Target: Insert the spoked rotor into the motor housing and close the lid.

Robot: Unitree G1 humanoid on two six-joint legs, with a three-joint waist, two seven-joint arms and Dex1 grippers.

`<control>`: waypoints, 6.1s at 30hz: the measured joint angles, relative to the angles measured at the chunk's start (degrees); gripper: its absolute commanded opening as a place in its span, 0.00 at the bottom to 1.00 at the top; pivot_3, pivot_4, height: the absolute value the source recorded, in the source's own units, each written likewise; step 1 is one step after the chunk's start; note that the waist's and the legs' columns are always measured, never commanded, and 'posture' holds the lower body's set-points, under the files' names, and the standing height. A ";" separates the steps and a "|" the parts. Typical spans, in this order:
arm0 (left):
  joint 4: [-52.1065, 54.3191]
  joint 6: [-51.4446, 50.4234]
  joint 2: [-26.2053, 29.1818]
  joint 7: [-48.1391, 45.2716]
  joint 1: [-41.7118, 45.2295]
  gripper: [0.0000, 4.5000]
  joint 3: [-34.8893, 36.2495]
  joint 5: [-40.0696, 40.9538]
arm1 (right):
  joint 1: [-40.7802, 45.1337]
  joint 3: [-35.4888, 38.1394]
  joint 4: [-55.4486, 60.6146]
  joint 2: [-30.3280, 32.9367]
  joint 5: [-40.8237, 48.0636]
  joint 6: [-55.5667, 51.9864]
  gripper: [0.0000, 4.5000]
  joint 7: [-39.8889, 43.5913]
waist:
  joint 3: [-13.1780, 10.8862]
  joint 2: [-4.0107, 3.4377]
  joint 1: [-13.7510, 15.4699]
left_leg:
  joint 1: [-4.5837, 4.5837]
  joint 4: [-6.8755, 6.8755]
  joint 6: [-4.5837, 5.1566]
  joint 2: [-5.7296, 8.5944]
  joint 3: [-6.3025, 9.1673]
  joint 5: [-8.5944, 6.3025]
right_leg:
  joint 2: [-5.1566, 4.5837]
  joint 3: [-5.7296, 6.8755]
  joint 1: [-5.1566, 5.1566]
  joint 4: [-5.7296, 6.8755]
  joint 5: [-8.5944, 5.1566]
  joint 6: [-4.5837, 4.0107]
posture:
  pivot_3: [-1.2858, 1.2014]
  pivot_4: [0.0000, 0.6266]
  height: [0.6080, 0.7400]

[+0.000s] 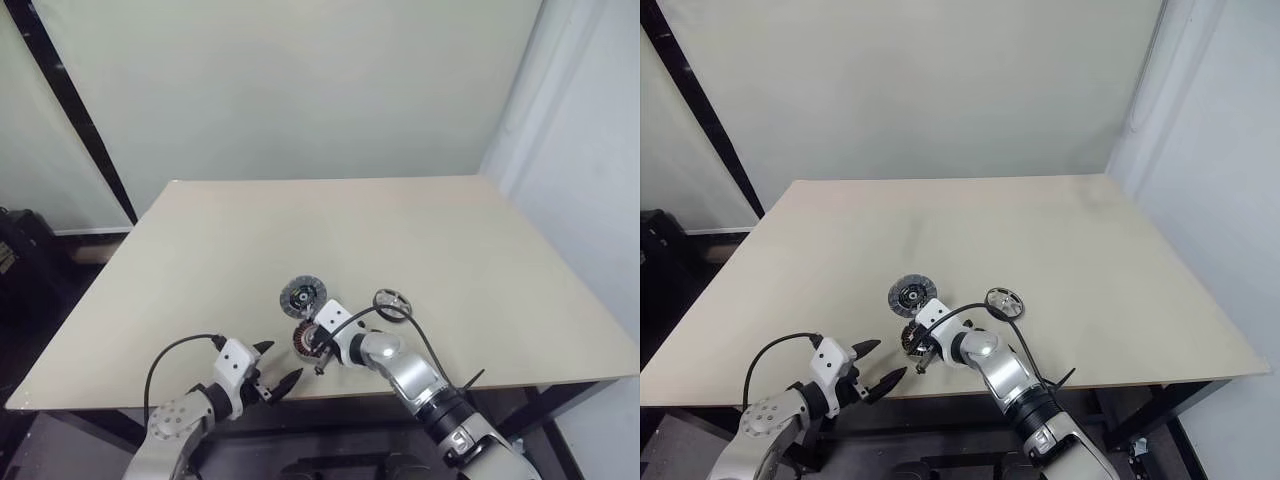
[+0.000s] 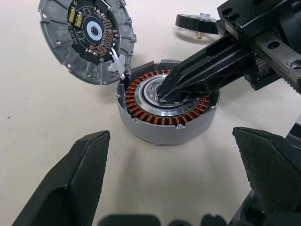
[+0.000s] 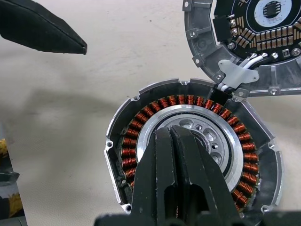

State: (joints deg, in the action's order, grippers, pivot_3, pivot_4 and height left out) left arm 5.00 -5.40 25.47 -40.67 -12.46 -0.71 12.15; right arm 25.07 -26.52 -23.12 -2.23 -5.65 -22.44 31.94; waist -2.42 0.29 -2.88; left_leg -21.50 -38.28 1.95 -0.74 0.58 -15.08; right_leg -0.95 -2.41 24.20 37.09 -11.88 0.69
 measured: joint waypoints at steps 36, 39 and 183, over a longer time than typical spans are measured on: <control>-1.37 0.68 -1.09 0.04 3.69 1.00 0.08 0.30 | -3.25 13.10 18.10 22.76 3.81 -11.62 0.99 0.55 | 0.01 0.02 0.00 | -0.06 0.02 0.03 0.07 -0.07 0.01 | 0.04 -0.03 -0.06 -0.02 0.00 0.00 | 0.52 0.00 1.00; -1.37 0.73 -1.43 0.04 3.86 1.00 0.08 0.43 | -3.56 16.74 16.56 19.72 6.13 -12.74 0.99 -1.40 | 0.01 0.02 0.02 | -0.07 0.01 0.03 0.08 -0.07 0.01 | 0.05 -0.03 -0.07 -0.01 0.01 0.02 | 0.52 0.00 1.00; 1.23 -4.13 0.99 -0.23 -0.40 1.00 1.92 3.33 | -5.31 29.72 17.55 -5.37 52.56 -50.74 0.99 -29.47 | 0.03 -0.36 -1.79 | -0.16 0.39 0.04 -0.45 -0.03 -0.01 | 0.01 -0.02 0.11 -0.29 -0.01 0.00 | 0.52 0.00 1.00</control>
State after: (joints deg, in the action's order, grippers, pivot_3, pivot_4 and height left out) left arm 6.23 -9.52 26.46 -40.90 -12.86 1.22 15.49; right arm 19.76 3.20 -5.56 -7.60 46.90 -73.18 2.47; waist -2.39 -0.07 -4.67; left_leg -21.66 -37.90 1.99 -1.19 0.55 -15.09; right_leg -0.94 -2.43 24.31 36.80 -11.90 0.69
